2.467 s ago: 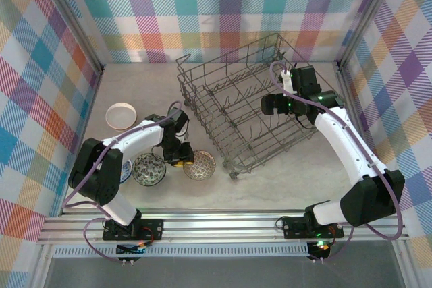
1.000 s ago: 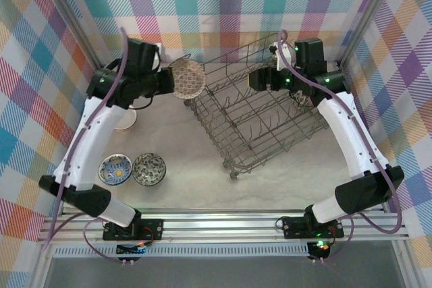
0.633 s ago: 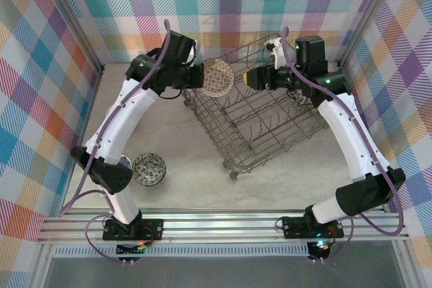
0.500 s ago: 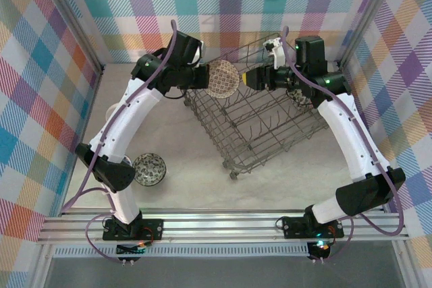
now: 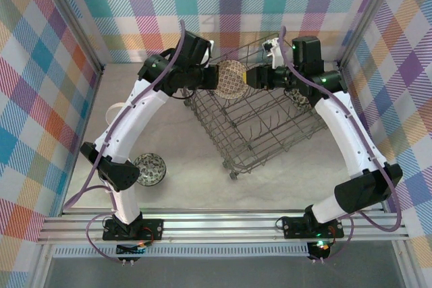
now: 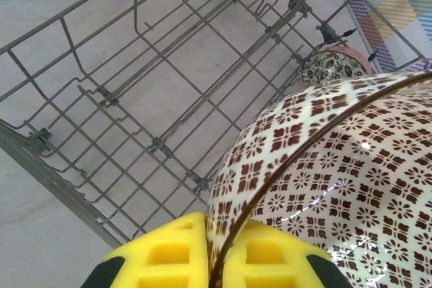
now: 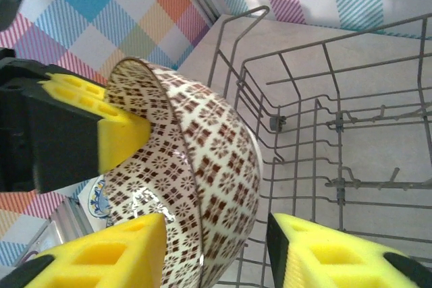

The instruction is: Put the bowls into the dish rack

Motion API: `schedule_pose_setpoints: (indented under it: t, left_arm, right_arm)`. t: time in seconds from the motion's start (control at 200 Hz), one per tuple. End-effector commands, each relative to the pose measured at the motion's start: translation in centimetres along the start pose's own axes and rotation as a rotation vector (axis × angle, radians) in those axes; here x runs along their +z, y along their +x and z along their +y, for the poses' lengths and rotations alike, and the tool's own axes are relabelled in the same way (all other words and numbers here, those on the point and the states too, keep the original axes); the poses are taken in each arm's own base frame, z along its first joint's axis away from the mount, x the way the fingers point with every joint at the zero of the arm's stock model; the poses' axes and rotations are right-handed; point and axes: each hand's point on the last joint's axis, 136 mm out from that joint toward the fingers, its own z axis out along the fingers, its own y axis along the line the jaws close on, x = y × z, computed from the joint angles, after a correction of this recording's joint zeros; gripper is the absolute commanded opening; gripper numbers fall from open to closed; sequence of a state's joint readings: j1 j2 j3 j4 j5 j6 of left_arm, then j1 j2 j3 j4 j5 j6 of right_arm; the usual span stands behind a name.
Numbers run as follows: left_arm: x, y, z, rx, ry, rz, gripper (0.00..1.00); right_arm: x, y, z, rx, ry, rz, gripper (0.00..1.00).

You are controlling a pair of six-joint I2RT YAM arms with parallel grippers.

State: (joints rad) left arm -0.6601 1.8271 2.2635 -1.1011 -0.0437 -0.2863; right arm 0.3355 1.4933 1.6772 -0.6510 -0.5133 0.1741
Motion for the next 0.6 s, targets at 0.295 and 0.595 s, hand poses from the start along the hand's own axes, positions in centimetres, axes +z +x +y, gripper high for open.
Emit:
schedule_pose_setpoints:
  t: [0.295, 0.595]
  left_arm:
    - [-1.5, -2.1, -1.8, 0.025, -0.021, -0.126, 0.00]
    - [-0.7, -1.9, -3.0, 0.001, 0.008, -0.119, 0.01]
  right_arm:
    - [0.8, 1.0, -1.7, 0.028, 0.098, -0.001, 0.20]
    - [0.9, 1.5, -2.7, 0.026, 0.161, -0.004, 0.09]
